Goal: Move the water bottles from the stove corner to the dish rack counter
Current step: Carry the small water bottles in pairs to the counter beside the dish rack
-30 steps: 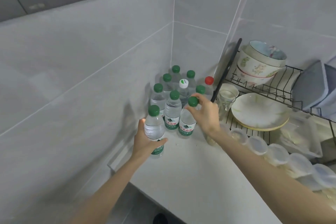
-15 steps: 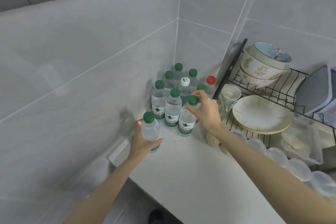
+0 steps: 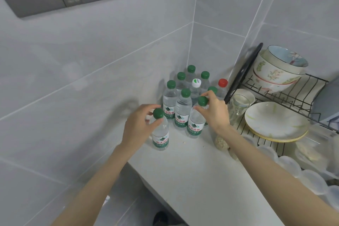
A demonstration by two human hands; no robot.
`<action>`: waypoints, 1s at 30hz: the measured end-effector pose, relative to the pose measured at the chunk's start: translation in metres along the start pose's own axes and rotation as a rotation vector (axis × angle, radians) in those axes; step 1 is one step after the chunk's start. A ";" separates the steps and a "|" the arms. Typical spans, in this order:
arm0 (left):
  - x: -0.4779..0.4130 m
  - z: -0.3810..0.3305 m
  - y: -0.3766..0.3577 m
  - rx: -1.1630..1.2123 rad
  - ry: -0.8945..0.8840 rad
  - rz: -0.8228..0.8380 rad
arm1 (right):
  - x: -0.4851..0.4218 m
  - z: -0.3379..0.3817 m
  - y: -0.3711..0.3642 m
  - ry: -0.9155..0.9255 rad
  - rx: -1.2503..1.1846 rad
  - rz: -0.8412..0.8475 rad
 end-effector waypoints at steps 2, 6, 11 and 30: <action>-0.006 -0.004 -0.003 -0.188 -0.044 0.099 | 0.000 -0.001 0.000 0.001 -0.007 -0.001; -0.013 -0.006 -0.007 -0.271 -0.037 0.138 | 0.000 -0.002 -0.001 0.009 -0.013 -0.009; -0.021 -0.009 -0.014 -0.295 -0.030 0.143 | -0.001 -0.004 -0.002 0.004 -0.023 -0.007; -0.075 -0.003 -0.032 -0.428 -0.087 0.133 | -0.009 -0.006 -0.002 -0.039 -0.101 0.074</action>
Point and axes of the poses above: each hand's wrist, its own x-axis away from the middle knuckle, its own y-axis out of the back of the hand, z = x × y, the point moved 4 cm from there along -x, towards the middle knuckle, and after that the axes turned 1 degree about -z, right-handed, at the moved point
